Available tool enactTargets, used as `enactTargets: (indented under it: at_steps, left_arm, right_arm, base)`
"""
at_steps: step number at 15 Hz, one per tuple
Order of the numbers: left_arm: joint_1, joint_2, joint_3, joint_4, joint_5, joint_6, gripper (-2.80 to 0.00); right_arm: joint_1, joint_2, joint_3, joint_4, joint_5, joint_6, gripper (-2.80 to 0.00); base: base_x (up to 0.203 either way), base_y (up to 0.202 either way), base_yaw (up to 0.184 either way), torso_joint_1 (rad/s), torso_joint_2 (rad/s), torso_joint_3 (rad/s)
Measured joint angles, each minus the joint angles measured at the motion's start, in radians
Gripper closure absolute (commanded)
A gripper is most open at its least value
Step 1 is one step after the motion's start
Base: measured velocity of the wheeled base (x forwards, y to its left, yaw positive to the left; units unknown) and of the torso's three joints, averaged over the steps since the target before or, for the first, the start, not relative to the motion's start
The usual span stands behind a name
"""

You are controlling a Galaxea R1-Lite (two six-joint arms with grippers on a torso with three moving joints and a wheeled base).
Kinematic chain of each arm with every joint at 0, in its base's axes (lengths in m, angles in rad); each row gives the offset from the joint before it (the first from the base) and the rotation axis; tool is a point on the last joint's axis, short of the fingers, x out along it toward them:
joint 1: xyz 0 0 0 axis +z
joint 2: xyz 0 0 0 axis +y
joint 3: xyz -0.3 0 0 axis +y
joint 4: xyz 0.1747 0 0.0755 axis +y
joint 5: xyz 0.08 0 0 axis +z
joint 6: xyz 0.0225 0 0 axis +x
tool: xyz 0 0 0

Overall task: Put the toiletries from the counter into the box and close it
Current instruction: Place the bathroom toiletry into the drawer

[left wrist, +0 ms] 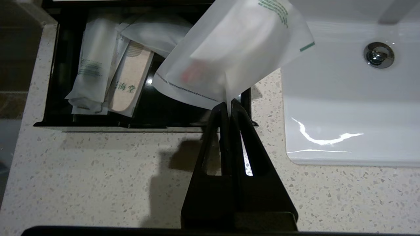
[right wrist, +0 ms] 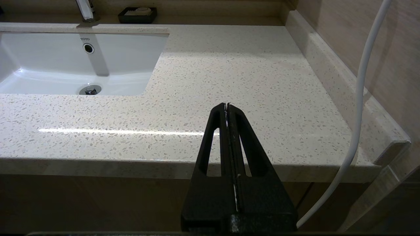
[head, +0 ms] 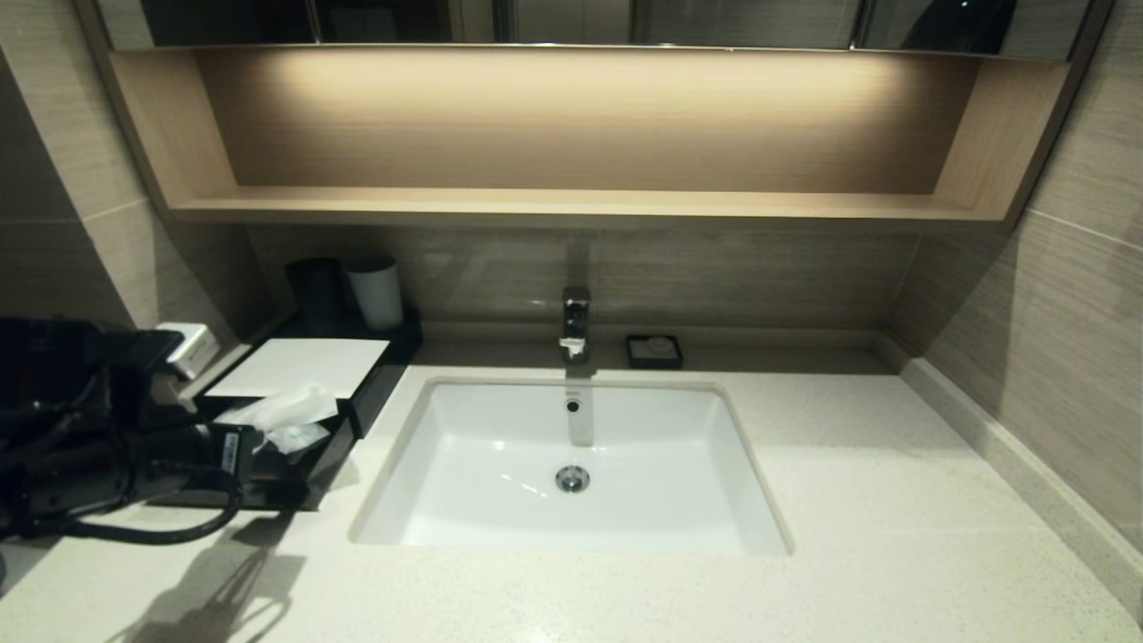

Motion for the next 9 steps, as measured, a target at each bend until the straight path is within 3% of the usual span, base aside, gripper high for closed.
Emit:
enactTargets:
  at_steps: [3, 9]
  left_arm:
    - [0.015, 0.001, -0.027, 0.043, 0.052, -0.005, 0.00]
    - [0.050, 0.085, -0.076, 0.041, 0.088, -0.003, 0.00]
  right_arm:
    - [0.000, 0.000, 0.000, 0.000, 0.000, 0.000, 0.00]
    - [0.000, 0.000, 0.000, 0.000, 0.000, 0.000, 0.00]
  base:
    - [0.000, 0.000, 0.000, 0.000, 0.00, 0.000]
    - [0.000, 0.000, 0.000, 0.000, 0.00, 0.000]
